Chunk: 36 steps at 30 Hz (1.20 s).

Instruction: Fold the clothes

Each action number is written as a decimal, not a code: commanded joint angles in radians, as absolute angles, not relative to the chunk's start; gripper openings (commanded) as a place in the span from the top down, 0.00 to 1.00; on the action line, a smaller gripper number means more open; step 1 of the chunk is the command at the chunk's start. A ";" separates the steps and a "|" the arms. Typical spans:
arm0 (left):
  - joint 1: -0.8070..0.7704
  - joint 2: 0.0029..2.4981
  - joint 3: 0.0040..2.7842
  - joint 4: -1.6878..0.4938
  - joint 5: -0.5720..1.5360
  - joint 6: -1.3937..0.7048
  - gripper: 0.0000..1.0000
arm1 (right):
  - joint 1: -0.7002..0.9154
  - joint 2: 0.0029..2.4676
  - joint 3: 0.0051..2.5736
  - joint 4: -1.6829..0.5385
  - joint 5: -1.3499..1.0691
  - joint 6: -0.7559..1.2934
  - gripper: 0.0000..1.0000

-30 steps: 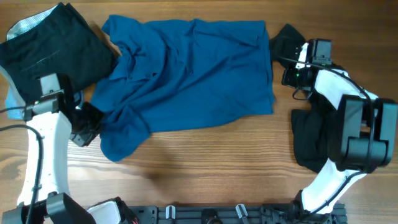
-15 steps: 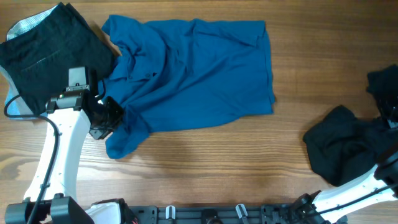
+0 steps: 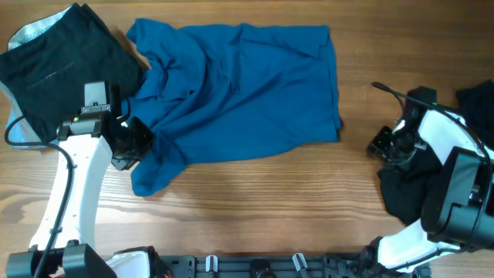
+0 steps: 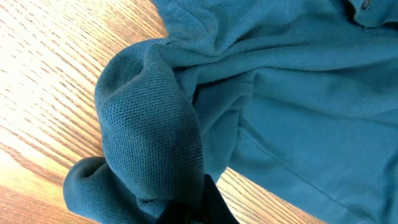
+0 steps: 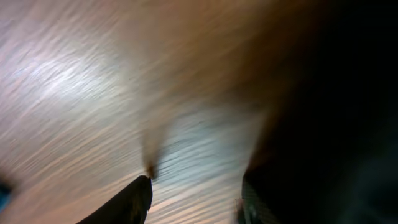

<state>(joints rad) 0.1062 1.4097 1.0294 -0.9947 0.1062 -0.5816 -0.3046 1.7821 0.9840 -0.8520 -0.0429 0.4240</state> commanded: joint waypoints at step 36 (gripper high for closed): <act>0.100 1.403 1.030 -0.981 0.119 -0.591 0.95 | 0.010 1.738 0.725 -0.284 -0.356 0.453 0.34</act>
